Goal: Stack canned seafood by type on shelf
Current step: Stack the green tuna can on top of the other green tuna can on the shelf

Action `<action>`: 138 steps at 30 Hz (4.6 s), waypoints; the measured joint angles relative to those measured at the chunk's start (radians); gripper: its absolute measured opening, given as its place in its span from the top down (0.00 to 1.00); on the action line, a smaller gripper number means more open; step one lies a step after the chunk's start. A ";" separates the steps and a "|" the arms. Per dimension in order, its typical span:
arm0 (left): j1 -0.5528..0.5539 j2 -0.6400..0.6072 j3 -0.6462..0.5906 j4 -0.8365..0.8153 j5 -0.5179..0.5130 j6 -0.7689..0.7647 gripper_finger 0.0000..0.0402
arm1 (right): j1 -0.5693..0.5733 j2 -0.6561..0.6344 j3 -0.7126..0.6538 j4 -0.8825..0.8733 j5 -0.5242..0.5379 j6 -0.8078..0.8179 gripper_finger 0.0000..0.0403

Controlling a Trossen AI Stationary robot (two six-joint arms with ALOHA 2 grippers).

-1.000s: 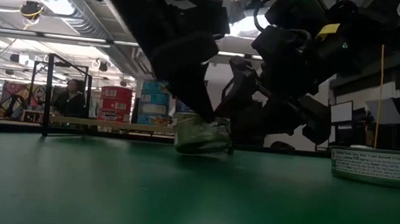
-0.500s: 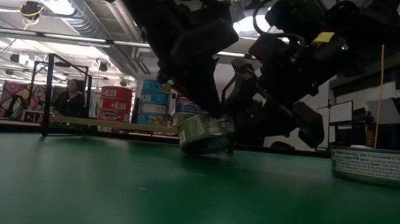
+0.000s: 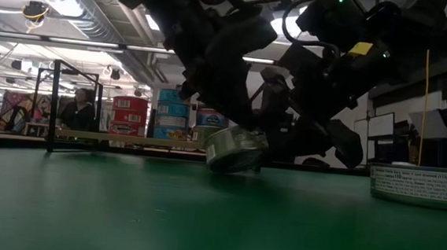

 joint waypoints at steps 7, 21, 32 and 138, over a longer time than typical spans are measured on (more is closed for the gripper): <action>0.001 0.000 0.000 0.031 0.007 0.000 1.00 | 0.000 0.000 0.000 -0.002 0.017 0.000 0.44; 0.001 -0.004 0.000 0.030 -0.006 0.087 0.99 | 0.001 0.000 -0.002 -0.003 0.021 -0.007 0.67; -0.004 -0.120 0.002 -0.052 0.018 0.285 0.70 | -0.004 0.000 0.009 0.014 0.035 0.006 0.66; 0.283 -0.166 0.010 -0.212 -0.455 0.947 0.62 | 0.000 -0.375 0.155 -0.520 -0.139 0.630 0.31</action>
